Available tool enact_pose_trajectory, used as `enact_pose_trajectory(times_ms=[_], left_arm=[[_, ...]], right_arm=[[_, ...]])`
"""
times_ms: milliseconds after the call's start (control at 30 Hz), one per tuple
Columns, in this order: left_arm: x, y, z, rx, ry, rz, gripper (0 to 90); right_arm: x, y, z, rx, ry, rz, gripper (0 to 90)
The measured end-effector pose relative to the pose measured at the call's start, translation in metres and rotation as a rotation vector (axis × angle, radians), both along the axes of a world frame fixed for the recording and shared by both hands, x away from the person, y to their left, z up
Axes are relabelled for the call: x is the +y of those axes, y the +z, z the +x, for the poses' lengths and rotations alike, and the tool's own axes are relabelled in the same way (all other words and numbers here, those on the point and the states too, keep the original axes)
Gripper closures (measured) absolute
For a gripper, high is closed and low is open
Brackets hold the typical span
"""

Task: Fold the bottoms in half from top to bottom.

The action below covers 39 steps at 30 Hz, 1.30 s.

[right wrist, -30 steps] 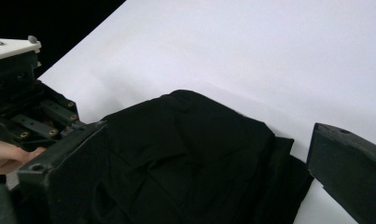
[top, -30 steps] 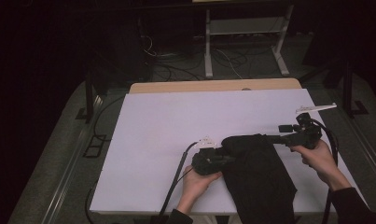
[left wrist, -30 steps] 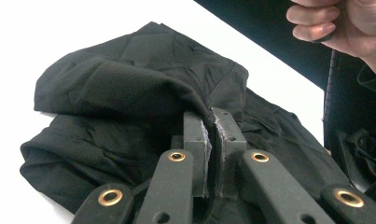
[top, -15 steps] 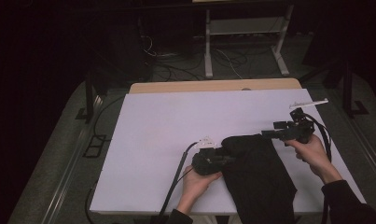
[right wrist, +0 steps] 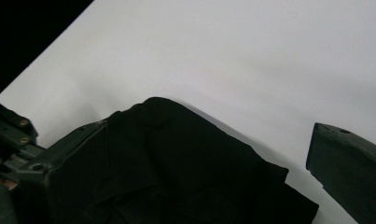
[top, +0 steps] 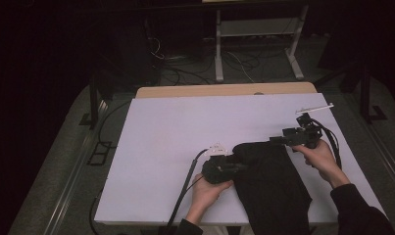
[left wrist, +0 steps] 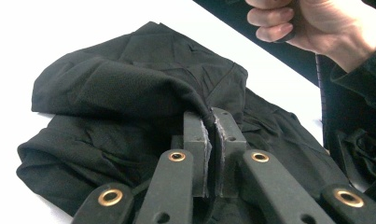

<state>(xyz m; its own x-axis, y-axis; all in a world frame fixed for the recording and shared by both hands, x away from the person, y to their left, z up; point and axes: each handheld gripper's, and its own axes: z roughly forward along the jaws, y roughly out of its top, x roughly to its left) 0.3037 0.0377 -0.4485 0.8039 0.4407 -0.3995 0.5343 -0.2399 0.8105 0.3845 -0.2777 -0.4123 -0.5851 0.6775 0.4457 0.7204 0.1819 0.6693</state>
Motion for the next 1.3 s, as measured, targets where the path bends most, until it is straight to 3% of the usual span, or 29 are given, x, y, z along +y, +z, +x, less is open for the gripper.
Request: enact_pose_trajectory(times_ms=[200,500,767,967,1300], left_arm=[[0.001,0.0,0.0,-0.001,0.0,0.0,84.5],[0.0,0.0,0.0,0.003,0.0,-0.002,84.5],[0.0,-0.001,0.0,0.006,0.0,-0.002,84.5],[-0.001,-0.002,0.0,0.009,0.0,0.0,84.4],[-0.003,-0.003,-0.001,0.005,-0.009,0.0,84.5]], right_arm=[[0.005,-0.01,0.008,0.029,0.002,-0.028,0.0],[0.005,-0.022,0.014,0.076,0.001,-0.029,3.5],[0.001,-0.032,0.017,0.131,0.023,-0.017,12.7],[0.002,-0.034,0.018,0.142,0.026,-0.015,15.4],[0.005,-0.041,0.017,0.151,0.034,-0.019,30.8]])
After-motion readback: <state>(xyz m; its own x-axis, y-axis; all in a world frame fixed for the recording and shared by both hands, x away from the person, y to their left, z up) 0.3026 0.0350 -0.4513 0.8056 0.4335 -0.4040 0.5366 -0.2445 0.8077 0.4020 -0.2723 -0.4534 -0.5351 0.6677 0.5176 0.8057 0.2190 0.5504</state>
